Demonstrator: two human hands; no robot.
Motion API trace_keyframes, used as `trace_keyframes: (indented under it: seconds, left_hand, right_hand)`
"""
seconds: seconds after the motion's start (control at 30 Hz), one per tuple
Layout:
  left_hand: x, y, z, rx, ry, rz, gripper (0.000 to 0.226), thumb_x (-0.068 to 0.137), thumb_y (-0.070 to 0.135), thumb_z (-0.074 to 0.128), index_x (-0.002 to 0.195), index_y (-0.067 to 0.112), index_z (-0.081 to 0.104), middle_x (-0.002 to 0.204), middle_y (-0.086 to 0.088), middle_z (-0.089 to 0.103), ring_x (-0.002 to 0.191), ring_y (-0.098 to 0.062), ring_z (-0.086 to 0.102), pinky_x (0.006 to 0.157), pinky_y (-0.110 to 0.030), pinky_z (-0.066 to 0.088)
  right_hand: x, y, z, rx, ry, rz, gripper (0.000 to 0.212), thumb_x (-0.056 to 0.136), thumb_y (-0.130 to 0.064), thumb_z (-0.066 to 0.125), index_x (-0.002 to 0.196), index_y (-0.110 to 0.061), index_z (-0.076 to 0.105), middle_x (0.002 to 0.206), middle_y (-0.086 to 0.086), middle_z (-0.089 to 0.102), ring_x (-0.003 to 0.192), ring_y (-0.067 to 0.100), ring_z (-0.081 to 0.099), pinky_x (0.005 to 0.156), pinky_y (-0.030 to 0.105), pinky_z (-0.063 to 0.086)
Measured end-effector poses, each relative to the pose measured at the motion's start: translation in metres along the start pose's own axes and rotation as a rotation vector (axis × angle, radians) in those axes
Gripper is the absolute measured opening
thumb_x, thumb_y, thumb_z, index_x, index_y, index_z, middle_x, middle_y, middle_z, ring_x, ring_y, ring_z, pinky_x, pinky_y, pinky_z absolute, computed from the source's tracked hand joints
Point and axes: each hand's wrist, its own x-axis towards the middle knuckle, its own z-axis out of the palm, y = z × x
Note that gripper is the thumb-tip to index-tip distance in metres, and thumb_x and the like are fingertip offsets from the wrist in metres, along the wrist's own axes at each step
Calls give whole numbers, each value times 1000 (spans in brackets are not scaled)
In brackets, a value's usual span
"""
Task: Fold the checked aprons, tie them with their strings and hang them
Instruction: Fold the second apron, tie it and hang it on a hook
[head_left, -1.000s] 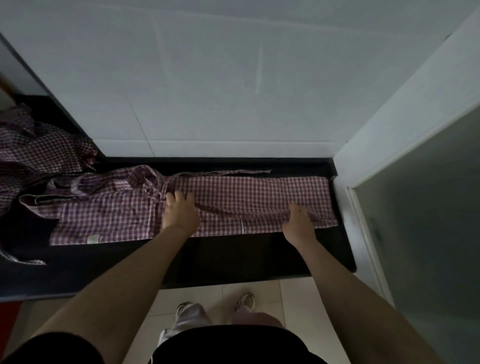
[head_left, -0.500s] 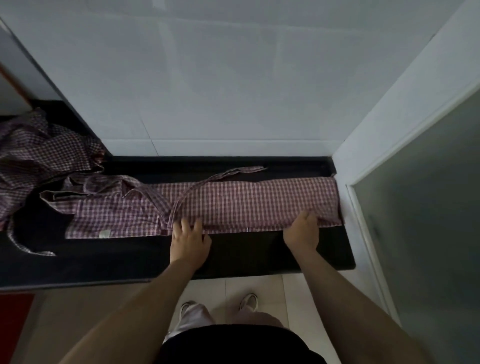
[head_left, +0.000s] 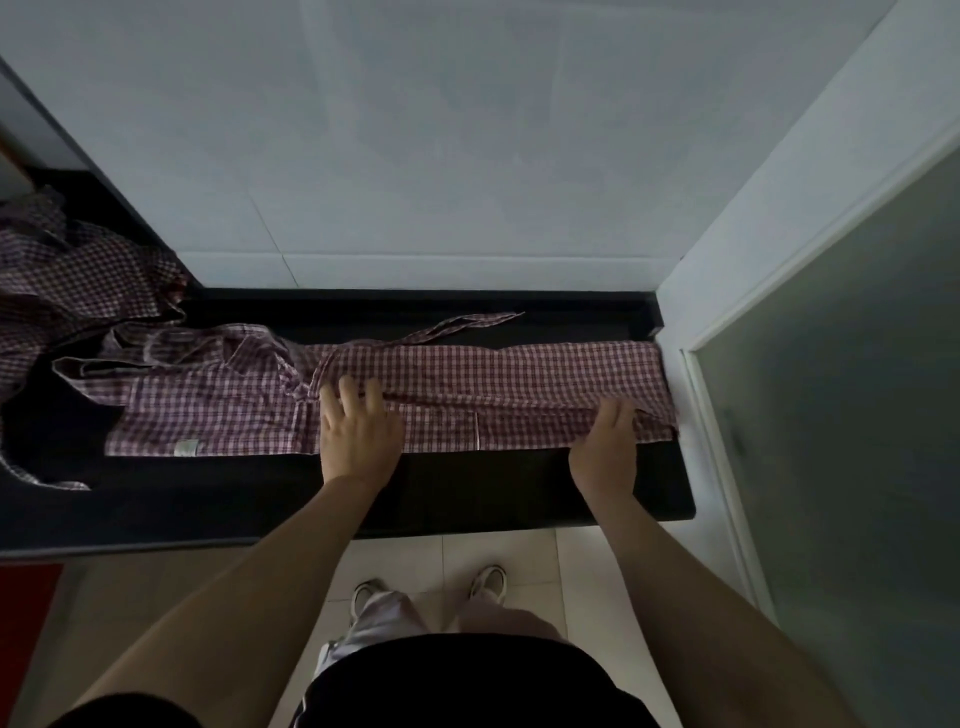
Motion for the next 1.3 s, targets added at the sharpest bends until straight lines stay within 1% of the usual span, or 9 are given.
trace_keyframes:
  seconds: [0.13, 0.27, 0.43, 0.63, 0.83, 0.93, 1.07, 1.17, 1.3]
  left_hand:
    - [-22, -15, 28, 84, -254, -58, 52, 98, 45, 32, 144, 20, 38, 148, -20, 29, 131, -44, 31, 111, -51, 33]
    - [-17, -8, 27, 60, -298, -229, 60, 98, 60, 21, 146, 25, 30, 154, -19, 23, 137, -41, 30, 112, -57, 27]
    - [19, 7, 1, 47, -390, -465, 54, 98, 47, 37, 143, 18, 35, 150, -20, 28, 135, -39, 30, 105, -57, 32]
    - [46, 59, 1, 29, -172, 21, 42, 91, 28, 51, 132, 18, 48, 136, -11, 43, 122, -28, 43, 99, -44, 42]
    - [69, 88, 32, 66, -172, 258, 65, 100, 51, 36, 155, 31, 8, 165, -3, 3, 151, -29, -1, 118, -59, 13]
    - [74, 84, 50, 65, -157, 254, 64, 100, 55, 24, 156, 33, 0, 165, -3, -6, 150, -31, -10, 117, -63, 1]
    - [70, 70, 73, 41, -98, 262, 69, 97, 64, 16, 154, 37, -12, 163, -3, -18, 149, -32, -18, 114, -68, -3]
    - [72, 66, 83, 108, -108, 391, 68, 94, 65, 9, 155, 38, -9, 163, 2, -20, 148, -30, -20, 111, -73, -1]
    - [76, 65, 85, 131, -144, 371, 67, 94, 67, 11, 153, 43, -8, 164, 2, -15, 148, -34, -20, 111, -71, -6]
  right_hand:
    - [1, 17, 1, -54, -197, 42, 34, 86, -7, 62, 115, -15, 47, 135, 13, 43, 116, 26, 49, 99, 38, 47]
    - [10, 29, -7, -45, -256, 121, 36, 87, -7, 57, 121, -12, 46, 150, 16, 29, 126, 33, 45, 103, 41, 45]
    - [19, 34, -13, -152, -166, 171, 41, 87, -13, 60, 126, -6, 50, 146, 19, 41, 136, 36, 37, 114, 46, 35]
    - [31, -23, -14, -265, -16, -54, 28, 90, -22, 61, 116, -14, 57, 148, 15, 42, 145, 36, 26, 120, 53, 22]
    - [47, -67, 23, -128, -183, -522, 55, 99, -19, 46, 152, -11, 31, 163, 11, 19, 152, 26, 9, 122, 39, 3]
    - [49, -79, 51, -66, -265, -643, 57, 98, -14, 44, 153, -7, 29, 162, 13, 23, 151, 27, 13, 124, 44, 13]
    - [55, -67, 75, -131, -287, -662, 56, 101, -28, 42, 153, -11, 32, 161, 11, 26, 150, 26, 18, 121, 48, 20]
    - [69, -39, 79, -224, -247, -638, 60, 103, -47, 28, 157, -21, 23, 165, 4, 16, 153, 22, 8, 123, 45, 8]
    - [90, -1, 70, -272, -180, -409, 61, 103, -50, 17, 158, -24, 10, 166, 0, 4, 153, 17, -3, 124, 44, 1]
